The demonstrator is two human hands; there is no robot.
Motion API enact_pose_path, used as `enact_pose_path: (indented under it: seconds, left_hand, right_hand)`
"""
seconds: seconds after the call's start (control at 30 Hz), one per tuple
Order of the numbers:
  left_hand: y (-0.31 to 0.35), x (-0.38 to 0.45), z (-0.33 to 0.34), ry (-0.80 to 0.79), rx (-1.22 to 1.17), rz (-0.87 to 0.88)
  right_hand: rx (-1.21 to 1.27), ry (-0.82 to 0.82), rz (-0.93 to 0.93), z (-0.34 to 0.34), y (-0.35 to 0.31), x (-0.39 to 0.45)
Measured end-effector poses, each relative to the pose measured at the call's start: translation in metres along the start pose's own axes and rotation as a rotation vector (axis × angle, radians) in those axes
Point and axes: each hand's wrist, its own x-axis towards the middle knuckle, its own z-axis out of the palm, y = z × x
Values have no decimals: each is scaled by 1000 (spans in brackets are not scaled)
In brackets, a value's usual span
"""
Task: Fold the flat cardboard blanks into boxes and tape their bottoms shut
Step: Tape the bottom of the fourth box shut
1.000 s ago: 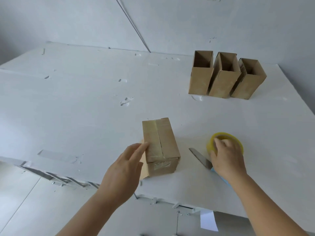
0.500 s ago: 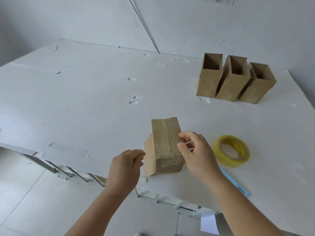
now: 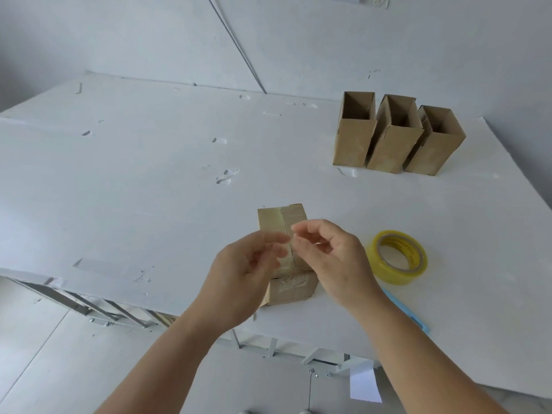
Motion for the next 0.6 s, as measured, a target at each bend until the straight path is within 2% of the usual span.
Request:
enact_pose_path:
  seconds: [0.23, 0.47, 0.6]
  left_hand:
    - [2, 13, 15, -73, 176, 170]
    - [0, 22, 31, -106, 370, 285]
    - [-4, 25, 34, -105, 601, 302]
  right_hand:
    - [255, 33, 151, -5, -5, -2]
    - [139, 111, 205, -17, 0, 0]
    - [69, 302, 268, -45, 24, 9]
